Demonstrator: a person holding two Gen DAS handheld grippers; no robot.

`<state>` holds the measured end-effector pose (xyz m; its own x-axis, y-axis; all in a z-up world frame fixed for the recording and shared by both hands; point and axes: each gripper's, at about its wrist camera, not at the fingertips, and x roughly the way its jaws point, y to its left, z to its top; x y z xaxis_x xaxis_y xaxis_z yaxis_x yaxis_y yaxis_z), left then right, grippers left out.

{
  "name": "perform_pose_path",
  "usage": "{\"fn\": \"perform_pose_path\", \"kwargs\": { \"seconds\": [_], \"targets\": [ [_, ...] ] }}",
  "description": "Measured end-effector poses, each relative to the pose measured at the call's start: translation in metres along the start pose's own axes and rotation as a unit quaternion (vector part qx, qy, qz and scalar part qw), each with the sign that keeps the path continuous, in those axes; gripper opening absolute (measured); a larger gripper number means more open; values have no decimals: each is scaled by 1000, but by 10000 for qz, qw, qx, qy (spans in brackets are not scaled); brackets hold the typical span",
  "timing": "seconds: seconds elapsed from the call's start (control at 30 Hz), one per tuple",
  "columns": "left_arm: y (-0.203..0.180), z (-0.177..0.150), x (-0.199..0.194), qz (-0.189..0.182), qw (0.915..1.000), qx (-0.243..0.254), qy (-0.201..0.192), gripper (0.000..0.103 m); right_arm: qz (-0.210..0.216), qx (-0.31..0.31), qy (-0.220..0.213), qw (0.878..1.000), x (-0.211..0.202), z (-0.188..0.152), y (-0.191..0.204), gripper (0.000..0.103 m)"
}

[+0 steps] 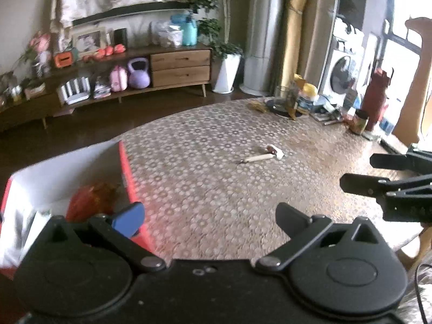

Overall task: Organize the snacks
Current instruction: 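Withdraw both tools from the box back over the table, then grasp the small wrapped sweet with the right gripper while the left grasps the cream stick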

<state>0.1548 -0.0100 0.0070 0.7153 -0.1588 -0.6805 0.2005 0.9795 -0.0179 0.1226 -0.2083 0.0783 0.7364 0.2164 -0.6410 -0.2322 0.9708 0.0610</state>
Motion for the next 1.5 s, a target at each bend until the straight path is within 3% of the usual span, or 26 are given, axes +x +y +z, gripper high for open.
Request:
{"fn": "perform_pose_path", "kwargs": {
  "seconds": [0.47, 0.9, 1.13, 1.37, 1.43, 1.5],
  "targets": [
    [-47, 45, 99, -121, 9991, 351, 217, 103, -109, 377, 242, 9989, 88, 16, -76, 80],
    [-52, 68, 205, -208, 9975, 329, 591, 102, -287, 885, 645, 9936, 199, 35, -144, 80],
    [-69, 71, 246, -367, 9943, 789, 615, 100, -197, 1004, 815, 9914, 251, 39, -157, 80],
    [-79, 67, 276, -694, 9884, 1160, 695, 82, -67, 997, 898, 9909, 284, 40, -160, 79],
    [-81, 65, 282, -773, 9866, 1248, 706, 78, 19, 962, 927, 9910, 292, 39, -158, 63],
    [-84, 63, 289, -802, 9846, 1386, 707, 77, 88, 937, 984, 9907, 299, 38, -156, 62]
  ]
}}
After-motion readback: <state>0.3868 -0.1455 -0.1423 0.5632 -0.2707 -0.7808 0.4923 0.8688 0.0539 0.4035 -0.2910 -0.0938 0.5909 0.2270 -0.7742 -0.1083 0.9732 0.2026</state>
